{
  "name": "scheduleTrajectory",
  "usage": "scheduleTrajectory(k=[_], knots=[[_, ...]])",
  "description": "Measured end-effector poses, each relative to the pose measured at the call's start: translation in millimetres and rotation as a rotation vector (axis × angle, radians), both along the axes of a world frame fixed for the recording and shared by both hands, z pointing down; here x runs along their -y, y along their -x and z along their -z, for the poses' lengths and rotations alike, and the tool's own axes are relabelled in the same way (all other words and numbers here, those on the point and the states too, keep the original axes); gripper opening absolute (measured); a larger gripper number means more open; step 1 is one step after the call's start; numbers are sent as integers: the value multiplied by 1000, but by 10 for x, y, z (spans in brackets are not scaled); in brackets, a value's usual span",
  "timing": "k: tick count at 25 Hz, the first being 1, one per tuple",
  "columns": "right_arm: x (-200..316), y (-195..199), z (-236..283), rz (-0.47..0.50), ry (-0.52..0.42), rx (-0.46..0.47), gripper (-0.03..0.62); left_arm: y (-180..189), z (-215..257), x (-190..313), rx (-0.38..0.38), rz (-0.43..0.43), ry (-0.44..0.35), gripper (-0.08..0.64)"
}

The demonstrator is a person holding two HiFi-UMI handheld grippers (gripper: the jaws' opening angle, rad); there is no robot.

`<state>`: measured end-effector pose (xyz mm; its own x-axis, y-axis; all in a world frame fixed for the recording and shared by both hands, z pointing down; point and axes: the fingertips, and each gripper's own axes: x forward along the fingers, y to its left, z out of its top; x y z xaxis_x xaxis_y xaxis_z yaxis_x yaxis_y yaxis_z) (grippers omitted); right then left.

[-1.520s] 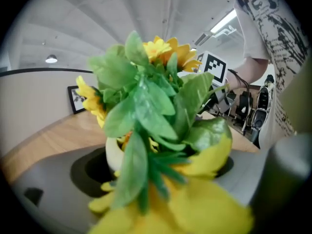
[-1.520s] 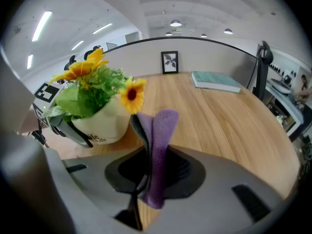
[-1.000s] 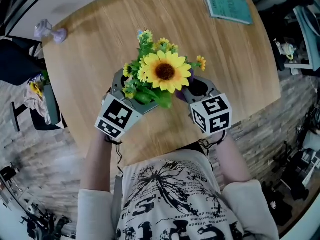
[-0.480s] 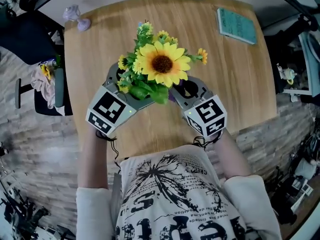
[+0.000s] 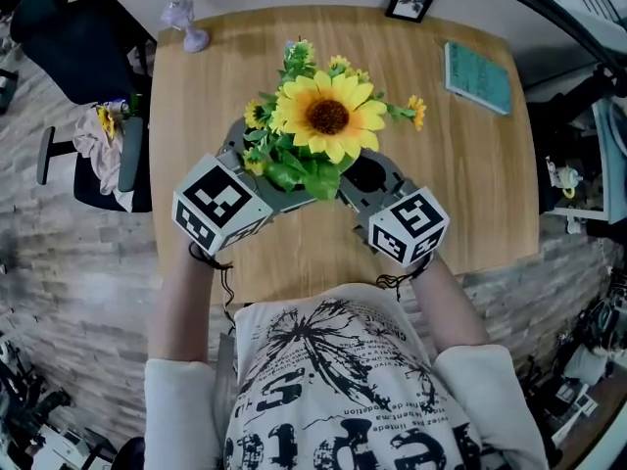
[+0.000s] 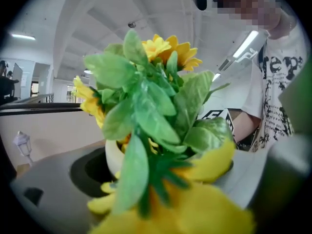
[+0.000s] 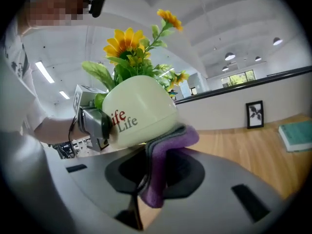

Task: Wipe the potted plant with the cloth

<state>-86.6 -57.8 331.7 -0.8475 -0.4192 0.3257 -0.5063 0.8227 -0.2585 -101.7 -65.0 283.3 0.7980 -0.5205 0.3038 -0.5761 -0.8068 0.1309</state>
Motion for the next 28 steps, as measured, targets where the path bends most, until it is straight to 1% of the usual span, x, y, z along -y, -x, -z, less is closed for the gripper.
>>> scheduleTrajectory(k=[3,5,10,15,22,25,28], knots=[[-120,161,-5,92,-37,16,75,-11,20,5,-6,-1,-16,529],[-178,255,-19,135,-59,20,74,-3,20,17,10,-7,-32,529],[-235,343,-30,178,-64,45,74,29,13,34,30,-9,-49,529],[-358,386,-62,242,-44,33,74,29,24,41,23,3,-56,529],[-524,251,-38,306,-43,62,74,-3,44,60,-16,52,-61,529],[-545,158,-19,313,-38,101,74,-14,42,71,-15,65,-68,529],[-530,46,7,304,-42,123,74,-11,26,85,2,78,-74,529]])
